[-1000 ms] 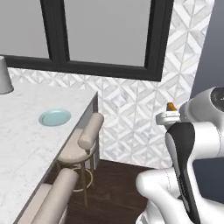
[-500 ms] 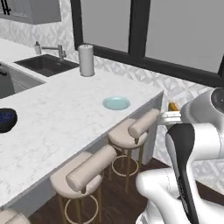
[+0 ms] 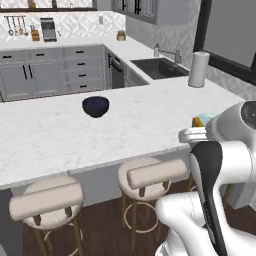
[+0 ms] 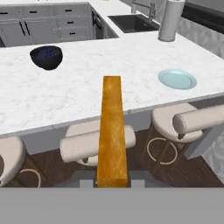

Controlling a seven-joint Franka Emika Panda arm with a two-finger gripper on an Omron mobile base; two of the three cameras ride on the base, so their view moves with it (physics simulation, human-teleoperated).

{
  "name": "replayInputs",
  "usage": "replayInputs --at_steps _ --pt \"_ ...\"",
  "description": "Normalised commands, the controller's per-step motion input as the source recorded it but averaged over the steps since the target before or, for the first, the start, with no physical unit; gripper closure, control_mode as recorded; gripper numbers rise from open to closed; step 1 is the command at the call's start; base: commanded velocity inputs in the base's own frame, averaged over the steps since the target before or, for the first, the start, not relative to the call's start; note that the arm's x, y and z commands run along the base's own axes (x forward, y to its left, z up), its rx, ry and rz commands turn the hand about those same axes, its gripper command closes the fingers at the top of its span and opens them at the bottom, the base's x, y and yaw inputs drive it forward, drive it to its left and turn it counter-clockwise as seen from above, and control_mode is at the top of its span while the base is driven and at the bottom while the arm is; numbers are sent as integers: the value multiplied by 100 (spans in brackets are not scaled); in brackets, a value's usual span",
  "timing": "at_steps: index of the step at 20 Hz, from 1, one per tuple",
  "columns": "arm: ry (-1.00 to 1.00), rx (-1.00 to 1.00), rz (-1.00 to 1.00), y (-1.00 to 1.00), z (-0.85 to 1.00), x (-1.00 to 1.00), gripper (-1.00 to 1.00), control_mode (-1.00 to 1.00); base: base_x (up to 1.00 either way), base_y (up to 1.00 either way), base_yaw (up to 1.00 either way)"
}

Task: Start the toaster. Once the lever pops up, take the bread to the plate on the dining counter.

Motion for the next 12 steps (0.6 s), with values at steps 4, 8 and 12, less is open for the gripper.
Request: replayInputs --at_steps 4,8,12 --pt "0 0 0 0 0 0 100 100 13 -39 69" --pt "0 0 0 0 0 0 100 100 28 -38 37" --pt "0 0 0 0 0 0 100 100 37 -40 4"
